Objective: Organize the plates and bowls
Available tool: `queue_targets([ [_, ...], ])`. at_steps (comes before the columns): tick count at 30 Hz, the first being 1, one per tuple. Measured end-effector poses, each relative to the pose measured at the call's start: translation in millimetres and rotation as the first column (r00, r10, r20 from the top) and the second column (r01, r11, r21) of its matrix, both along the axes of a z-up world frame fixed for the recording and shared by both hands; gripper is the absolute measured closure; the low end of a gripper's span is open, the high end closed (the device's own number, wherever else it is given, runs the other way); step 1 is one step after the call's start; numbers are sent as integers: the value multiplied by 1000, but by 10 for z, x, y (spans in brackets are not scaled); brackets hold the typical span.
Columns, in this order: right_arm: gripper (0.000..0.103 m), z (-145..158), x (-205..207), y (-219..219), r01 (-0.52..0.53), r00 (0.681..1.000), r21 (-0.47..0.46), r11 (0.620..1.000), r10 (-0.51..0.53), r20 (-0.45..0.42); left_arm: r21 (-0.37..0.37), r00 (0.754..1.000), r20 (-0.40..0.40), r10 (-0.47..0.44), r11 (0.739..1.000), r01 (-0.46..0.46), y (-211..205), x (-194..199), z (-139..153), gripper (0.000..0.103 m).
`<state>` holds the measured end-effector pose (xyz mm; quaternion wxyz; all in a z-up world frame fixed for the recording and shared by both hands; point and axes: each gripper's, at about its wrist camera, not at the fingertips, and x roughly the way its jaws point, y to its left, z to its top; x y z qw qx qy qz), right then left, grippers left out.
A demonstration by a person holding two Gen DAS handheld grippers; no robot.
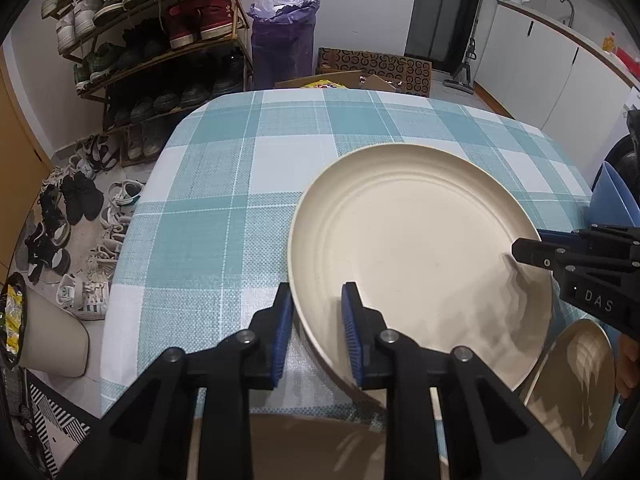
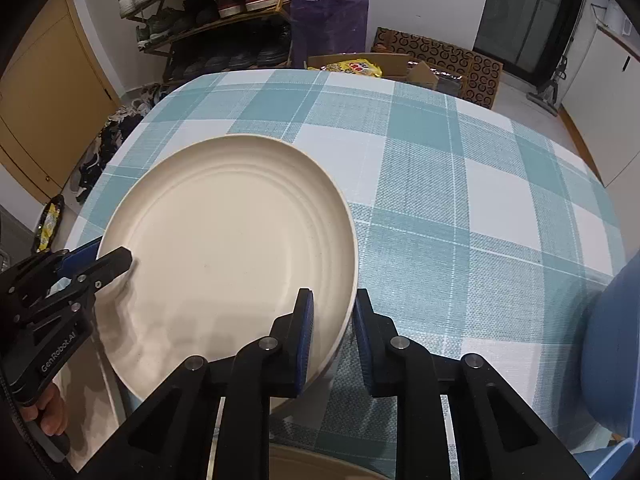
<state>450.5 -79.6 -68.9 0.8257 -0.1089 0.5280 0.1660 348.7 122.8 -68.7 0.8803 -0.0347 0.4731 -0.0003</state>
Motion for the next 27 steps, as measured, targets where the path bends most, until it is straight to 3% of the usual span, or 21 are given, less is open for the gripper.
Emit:
queue_targets([
  [15,90,278,-124,-117,32,996,24,999,-34,84,11,997,73,-1,1000,0,-71,-122,284,82],
  [27,90,678,-421,-245,27,987,61,998,-36,154,24,988,155,-13,1000,10,-170,-406,728,82],
])
